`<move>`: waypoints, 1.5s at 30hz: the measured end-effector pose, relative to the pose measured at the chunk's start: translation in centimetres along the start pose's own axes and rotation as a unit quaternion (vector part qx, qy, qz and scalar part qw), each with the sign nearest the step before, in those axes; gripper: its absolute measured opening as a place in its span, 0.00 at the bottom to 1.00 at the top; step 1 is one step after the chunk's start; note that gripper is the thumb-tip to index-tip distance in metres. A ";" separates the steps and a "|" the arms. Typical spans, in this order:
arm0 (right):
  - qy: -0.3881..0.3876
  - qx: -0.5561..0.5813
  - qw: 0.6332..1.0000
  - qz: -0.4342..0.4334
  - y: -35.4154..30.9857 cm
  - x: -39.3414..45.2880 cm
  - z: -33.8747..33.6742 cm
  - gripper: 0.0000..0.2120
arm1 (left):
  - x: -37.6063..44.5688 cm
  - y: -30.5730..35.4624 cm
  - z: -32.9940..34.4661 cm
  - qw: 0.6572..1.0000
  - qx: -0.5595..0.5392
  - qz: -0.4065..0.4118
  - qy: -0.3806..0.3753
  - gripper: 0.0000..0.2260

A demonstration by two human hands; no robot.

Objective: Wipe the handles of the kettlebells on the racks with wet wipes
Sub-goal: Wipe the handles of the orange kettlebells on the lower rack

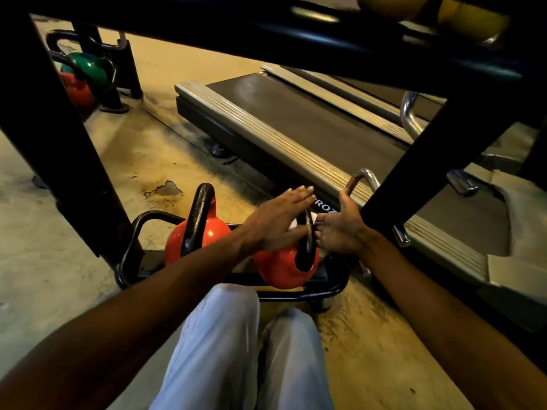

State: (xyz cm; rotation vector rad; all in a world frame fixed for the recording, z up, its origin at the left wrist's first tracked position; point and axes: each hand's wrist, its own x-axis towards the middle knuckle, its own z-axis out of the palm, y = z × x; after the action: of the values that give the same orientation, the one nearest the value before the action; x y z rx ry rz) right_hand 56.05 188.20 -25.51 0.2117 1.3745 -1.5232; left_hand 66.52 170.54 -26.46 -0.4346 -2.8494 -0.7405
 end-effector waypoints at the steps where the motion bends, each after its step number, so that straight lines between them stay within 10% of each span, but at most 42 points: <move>1: -0.005 0.020 1.000 -0.015 0.2 -0.1 0.4 0.62 | 0.3 -0.4 -0.4 1.000 0.012 0.000 -0.019 0.38; 30: 0.047 -0.034 0.995 -0.075 2.1 -2.3 0.9 0.54 | 0.0 2.6 -1.6 0.991 0.055 -0.098 -0.071 0.36; 45: 0.108 -0.116 0.983 -0.094 3.4 -3.1 -0.4 0.57 | 0.3 -1.2 -0.6 0.982 0.135 0.068 -0.111 0.42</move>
State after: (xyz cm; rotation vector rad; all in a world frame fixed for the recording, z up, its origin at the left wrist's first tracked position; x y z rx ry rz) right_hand 59.83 190.85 -25.63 0.1064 1.7741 -1.5109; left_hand 65.93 169.33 -26.41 -0.6997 -3.0245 -0.2902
